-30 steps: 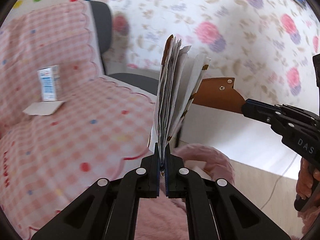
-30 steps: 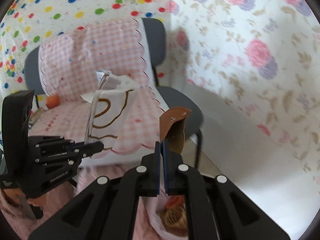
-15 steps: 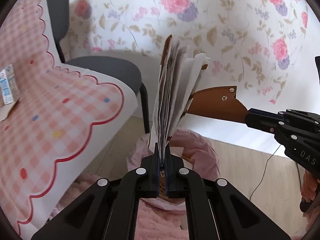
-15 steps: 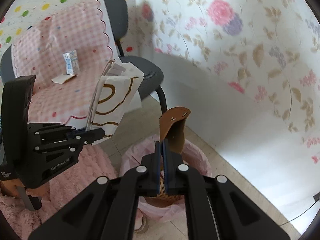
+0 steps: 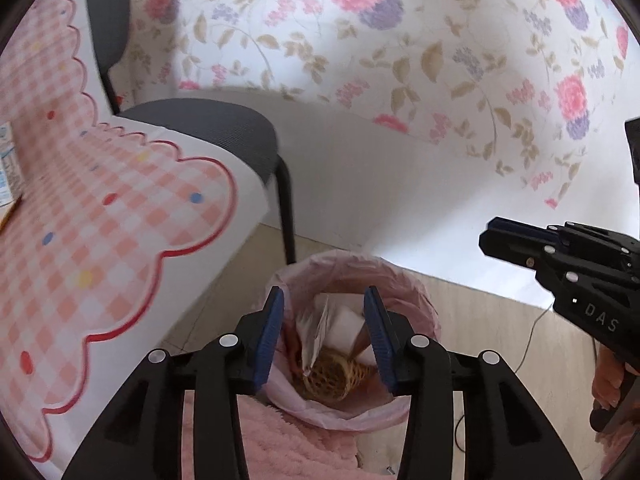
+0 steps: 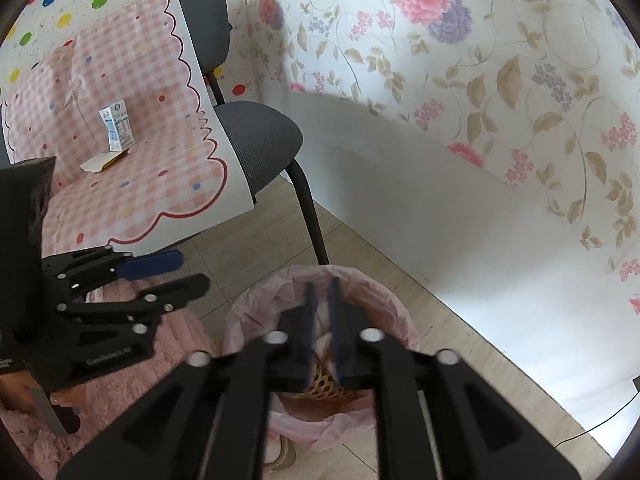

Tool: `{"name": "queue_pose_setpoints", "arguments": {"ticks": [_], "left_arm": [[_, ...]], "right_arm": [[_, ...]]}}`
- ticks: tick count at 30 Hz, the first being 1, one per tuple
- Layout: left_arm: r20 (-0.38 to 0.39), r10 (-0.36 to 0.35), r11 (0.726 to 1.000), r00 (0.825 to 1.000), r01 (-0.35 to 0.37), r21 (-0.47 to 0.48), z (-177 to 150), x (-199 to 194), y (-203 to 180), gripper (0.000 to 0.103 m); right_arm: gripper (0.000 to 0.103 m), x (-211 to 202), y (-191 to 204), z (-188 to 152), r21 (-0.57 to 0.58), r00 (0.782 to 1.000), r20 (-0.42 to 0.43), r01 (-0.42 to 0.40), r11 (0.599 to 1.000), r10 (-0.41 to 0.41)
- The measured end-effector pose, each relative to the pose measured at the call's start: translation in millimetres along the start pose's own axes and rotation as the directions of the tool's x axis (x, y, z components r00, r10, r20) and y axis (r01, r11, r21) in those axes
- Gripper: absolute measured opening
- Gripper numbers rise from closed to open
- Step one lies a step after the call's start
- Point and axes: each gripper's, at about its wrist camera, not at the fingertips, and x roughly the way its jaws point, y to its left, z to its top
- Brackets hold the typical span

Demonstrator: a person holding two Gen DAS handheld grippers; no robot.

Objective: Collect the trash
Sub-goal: 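Carry paper and leather piece over the bin and open both grippers, then move both grippers back to the white paper sheet and milk carton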

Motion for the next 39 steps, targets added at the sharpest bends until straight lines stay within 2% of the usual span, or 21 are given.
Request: {"name": "queue_pose_setpoints", "arguments": {"ticks": [1, 5, 10, 12, 21, 27, 31, 35, 37, 39], "left_arm": [[0.015, 0.014, 1.000, 1.000, -0.014, -0.010, -0.4, -7.0, 4.8, 0.044], [0.058, 0.078, 0.996, 0.995, -0.076, -0.037, -4.0, -32.1, 22.7, 0.044], [0.103, 0.169, 0.983, 0.980, -0.161, -0.085, -12.0, -63.2, 47.2, 0.046], [0.113, 0.184, 0.979, 0.976, -0.173, -0.105, -13.7, -71.7, 54.5, 0.046], [0.143, 0.278, 0.948, 0.950, -0.247, -0.202, -23.8, -112.3, 92.3, 0.049], [0.132, 0.372, 0.897, 0.919, -0.319, -0.308, -34.8, -134.2, 136.3, 0.050], [0.106, 0.436, 0.849, 0.894, -0.369, -0.379, -40.4, -143.6, 167.8, 0.052], [0.082, 0.472, 0.818, 0.878, -0.401, -0.413, -41.2, -147.5, 190.1, 0.052], [0.072, 0.484, 0.807, 0.872, -0.413, -0.421, -39.7, -148.2, 198.5, 0.058], [0.059, 0.502, 0.795, 0.863, -0.433, -0.425, -34.9, -147.6, 207.2, 0.061]], "right_arm": [[0.027, -2.1, 0.8, 1.5, -0.001, 1.000, 0.010, -0.002, 1.000, 0.002], [0.027, -14.0, 3.9, 9.4, 0.004, 0.998, 0.065, -0.008, 1.000, 0.008], [0.027, -22.2, 10.2, 22.9, 0.021, 0.993, 0.112, -0.050, 0.999, 0.048], [0.027, -24.0, 16.6, 26.4, 0.012, 0.991, 0.119, -0.066, 0.998, 0.064], [0.027, -24.0, 70.2, 51.1, -0.080, 0.969, 0.143, -0.192, 0.978, 0.202], [0.027, -7.4, 116.8, 75.5, -0.164, 0.949, 0.123, -0.268, 0.949, 0.289], [0.030, 5.7, 144.6, 87.9, -0.211, 0.936, 0.105, -0.309, 0.928, 0.335], [0.031, 23.6, 166.8, 99.0, -0.232, 0.928, 0.082, -0.336, 0.913, 0.363], [0.031, 32.8, 172.8, 105.6, -0.230, 0.925, 0.075, -0.348, 0.909, 0.373], [0.038, 43.2, 177.6, 113.6, -0.229, 0.925, 0.069, -0.351, 0.908, 0.375]]}}
